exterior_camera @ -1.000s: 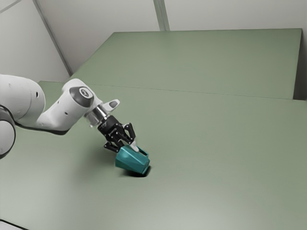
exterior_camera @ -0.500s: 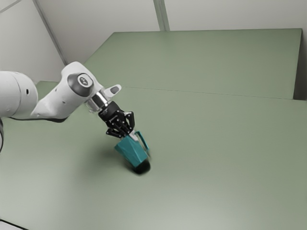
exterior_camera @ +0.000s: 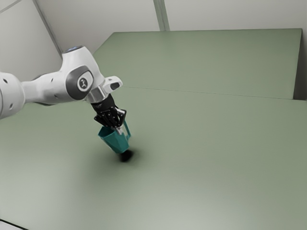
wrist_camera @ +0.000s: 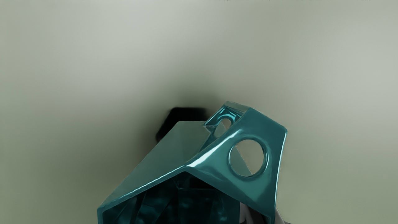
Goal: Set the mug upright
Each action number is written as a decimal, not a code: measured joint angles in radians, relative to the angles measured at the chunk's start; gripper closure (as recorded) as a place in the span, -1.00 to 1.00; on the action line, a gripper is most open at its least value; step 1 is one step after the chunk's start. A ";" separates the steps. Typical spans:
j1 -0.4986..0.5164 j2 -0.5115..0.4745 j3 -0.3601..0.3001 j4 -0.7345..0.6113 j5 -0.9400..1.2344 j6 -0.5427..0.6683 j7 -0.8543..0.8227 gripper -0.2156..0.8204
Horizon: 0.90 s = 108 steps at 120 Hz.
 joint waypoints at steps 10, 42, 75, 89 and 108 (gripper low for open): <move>-0.015 -0.004 0.001 -0.014 0.046 0.018 -0.010 0.93; -0.051 -0.022 0.001 -0.066 0.108 0.041 -0.040 0.93; -0.039 0.025 0.001 -0.069 0.131 0.062 -0.062 0.93; -0.013 0.044 0.001 -0.070 0.133 0.077 -0.069 0.93; 0.030 0.040 0.001 -0.067 0.136 0.080 -0.073 0.49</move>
